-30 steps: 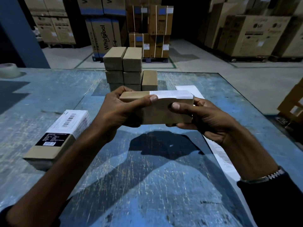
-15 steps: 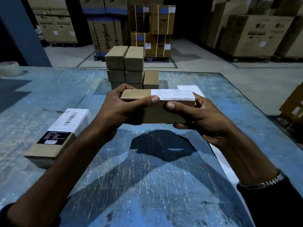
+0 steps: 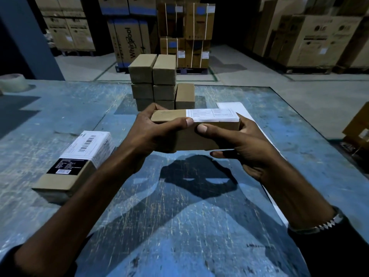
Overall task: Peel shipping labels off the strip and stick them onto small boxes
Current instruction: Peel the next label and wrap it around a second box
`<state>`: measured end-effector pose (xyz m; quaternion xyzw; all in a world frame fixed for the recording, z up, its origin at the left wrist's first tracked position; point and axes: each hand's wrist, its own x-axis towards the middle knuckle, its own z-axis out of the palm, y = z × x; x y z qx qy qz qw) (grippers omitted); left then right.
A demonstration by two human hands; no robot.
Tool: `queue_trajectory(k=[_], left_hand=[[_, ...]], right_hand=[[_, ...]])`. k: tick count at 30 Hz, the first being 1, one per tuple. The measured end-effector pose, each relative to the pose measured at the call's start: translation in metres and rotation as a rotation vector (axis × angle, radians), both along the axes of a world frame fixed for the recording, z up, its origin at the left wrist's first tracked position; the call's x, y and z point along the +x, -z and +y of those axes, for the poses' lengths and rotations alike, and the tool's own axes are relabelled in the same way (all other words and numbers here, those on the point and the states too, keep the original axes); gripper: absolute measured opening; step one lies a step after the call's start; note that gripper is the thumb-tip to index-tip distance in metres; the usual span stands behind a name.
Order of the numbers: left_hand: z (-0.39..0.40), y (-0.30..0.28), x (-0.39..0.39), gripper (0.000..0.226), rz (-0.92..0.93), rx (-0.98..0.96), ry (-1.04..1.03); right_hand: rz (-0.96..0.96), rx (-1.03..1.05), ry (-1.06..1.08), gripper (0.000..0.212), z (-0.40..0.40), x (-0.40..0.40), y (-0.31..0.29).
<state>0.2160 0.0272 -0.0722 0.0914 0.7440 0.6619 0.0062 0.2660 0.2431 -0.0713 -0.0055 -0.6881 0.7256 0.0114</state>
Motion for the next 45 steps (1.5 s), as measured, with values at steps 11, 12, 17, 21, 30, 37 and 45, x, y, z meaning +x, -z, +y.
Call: queue_trajectory(k=[11, 12, 17, 21, 30, 37, 45], left_hand=[[0.009, 0.004, 0.003, 0.056, -0.108, 0.000, 0.084], [0.009, 0.004, 0.004, 0.063, -0.135, 0.015, 0.065], [0.009, 0.007, 0.003, 0.075, -0.097, 0.012, -0.120], [0.006, 0.008, 0.001, 0.073, -0.060, -0.004, -0.155], [0.011, 0.005, 0.010, 0.061, -0.084, -0.037, -0.138], [0.010, 0.004, 0.010, 0.068, -0.097, -0.017, -0.129], [0.014, 0.006, 0.010, 0.074, -0.040, -0.001, -0.131]], right_hand=[[0.014, 0.087, 0.168, 0.066, -0.007, -0.001, 0.001], [0.017, 0.075, 0.158, 0.067, -0.005, -0.002, 0.002], [0.028, 0.099, 0.039, 0.071, -0.004, 0.000, 0.005], [-0.001, 0.112, 0.094, 0.084, -0.017, 0.001, 0.005], [0.213, 0.338, 0.370, 0.044, -0.025, -0.003, 0.016], [0.099, 0.252, 0.411, 0.087, -0.021, -0.004, 0.017], [0.270, 0.321, 0.373, 0.039, -0.023, -0.001, 0.016]])
